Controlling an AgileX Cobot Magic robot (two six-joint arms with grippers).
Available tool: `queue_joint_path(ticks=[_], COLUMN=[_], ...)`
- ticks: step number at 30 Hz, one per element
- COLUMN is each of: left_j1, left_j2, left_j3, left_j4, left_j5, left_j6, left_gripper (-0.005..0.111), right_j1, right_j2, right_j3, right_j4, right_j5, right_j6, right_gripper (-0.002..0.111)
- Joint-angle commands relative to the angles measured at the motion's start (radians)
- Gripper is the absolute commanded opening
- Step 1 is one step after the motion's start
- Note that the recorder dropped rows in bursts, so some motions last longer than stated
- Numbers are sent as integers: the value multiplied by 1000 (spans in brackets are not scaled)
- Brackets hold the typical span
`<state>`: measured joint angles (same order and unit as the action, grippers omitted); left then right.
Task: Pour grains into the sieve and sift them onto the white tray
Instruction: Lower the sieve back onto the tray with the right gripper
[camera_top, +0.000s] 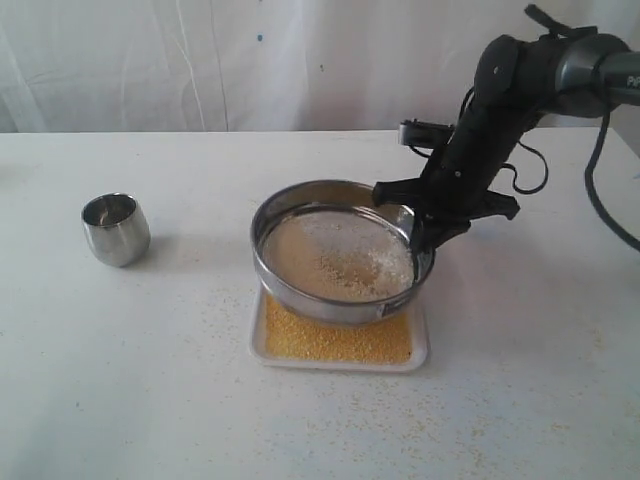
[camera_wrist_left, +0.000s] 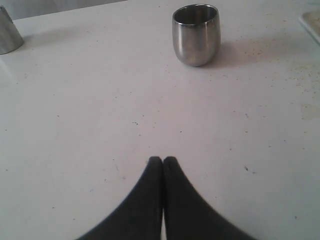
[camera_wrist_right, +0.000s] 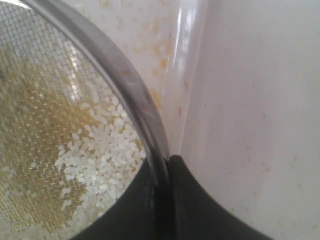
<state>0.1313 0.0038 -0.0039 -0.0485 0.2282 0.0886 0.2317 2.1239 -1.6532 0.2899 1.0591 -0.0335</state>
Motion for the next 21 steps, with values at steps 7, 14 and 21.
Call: queue_joint_path(ticks=[7, 14, 21], left_j1=[-3, -3, -3], left_j2=[-4, -4, -4], left_j3=[4, 4, 4], left_j4=[-10, -10, -10], left_j5=[3, 3, 3], left_j6=[-2, -2, -2], left_gripper=[0, 0, 0], right_j1=[15, 54, 52], right_j2=[4, 1, 20], right_j3=[-48, -32, -74], right_j4=[-64, -21, -52], right_j5=[-23, 162, 119], right_j6=[47, 69, 190], right_gripper=[0, 0, 0])
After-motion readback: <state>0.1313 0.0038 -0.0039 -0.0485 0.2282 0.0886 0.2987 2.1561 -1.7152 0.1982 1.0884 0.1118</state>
